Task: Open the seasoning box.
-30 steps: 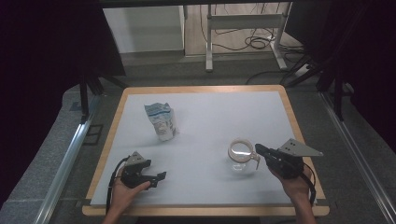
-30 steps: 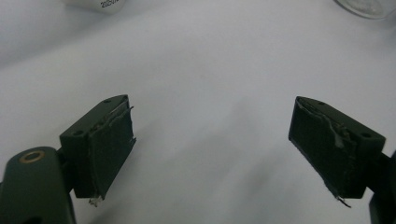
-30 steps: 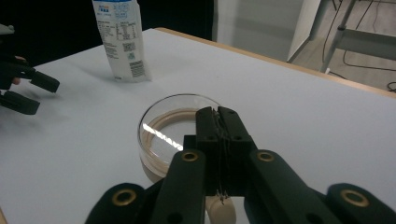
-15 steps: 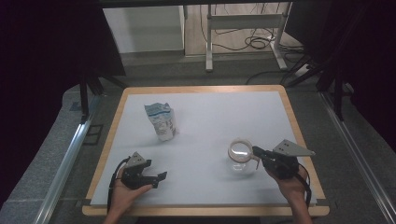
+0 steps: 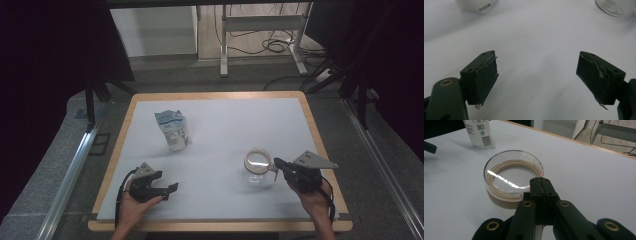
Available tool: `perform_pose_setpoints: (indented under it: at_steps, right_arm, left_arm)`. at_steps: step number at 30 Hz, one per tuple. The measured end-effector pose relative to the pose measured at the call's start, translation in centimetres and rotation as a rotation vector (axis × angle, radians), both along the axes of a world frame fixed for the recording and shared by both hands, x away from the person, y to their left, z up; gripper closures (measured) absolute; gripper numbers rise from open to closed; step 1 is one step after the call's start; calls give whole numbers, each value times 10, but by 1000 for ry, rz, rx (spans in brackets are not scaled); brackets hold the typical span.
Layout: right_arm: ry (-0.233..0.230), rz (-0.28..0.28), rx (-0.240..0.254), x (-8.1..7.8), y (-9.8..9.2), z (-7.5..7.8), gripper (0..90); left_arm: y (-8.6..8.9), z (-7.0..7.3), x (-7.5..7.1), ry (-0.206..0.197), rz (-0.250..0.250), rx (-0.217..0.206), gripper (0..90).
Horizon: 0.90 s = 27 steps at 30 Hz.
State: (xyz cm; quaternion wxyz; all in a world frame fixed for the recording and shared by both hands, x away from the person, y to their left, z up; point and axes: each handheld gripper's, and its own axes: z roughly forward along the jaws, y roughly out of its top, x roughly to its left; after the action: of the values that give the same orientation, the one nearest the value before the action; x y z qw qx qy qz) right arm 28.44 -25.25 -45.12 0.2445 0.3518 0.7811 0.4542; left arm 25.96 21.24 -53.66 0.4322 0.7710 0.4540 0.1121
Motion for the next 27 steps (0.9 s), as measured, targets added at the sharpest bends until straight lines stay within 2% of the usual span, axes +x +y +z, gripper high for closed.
perform_pose_setpoints:
  at_steps: [27]
  right_arm:
    - [-1,4,12,-2,-3,-2,900]
  left_arm:
    - [-2,-3,1,20,-1,3,165]
